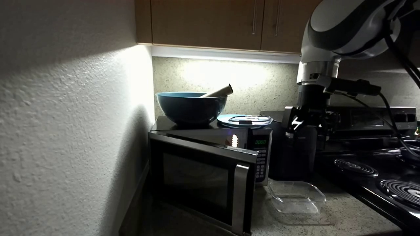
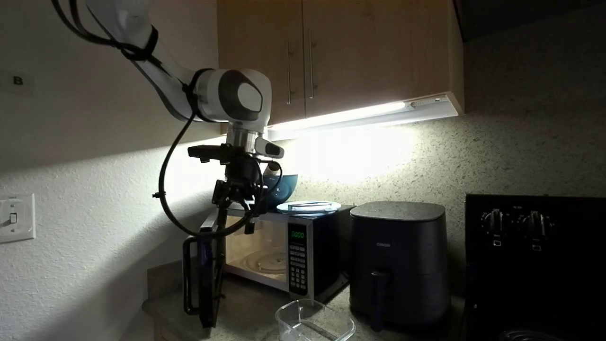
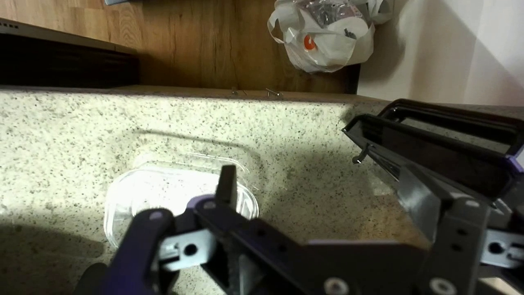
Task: Put the clear lunch box inside the microwave
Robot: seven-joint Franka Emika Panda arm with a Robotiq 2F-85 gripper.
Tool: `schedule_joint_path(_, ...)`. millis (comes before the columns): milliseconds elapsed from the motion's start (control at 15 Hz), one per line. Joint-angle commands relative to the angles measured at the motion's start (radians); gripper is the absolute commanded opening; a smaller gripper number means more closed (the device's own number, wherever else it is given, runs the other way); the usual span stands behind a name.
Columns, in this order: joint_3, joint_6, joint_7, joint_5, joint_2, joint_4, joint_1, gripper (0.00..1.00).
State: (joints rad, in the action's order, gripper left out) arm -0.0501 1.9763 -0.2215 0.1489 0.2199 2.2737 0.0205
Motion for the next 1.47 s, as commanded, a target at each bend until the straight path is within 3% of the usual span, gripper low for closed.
schedule_joint_path(0,0.005,0.133,0.043,0.086,0.005,0.039,0.018,1.00)
schedule_joint_path(333,-0.002,0.274,0.045,0.133,-0.057,0.050,0.038,1.00)
schedule_joint_path(933,-0.010,0.302,0.024,0.078,-0.166,0.011,0.039,1.00)
schedule_joint_path(1133,-0.015,0.342,-0.033,0.012,-0.238,-0.044,0.037,1.00)
schedule_joint_path(1400,-0.009,0.335,0.000,0.033,-0.233,-0.044,0.038,1.00)
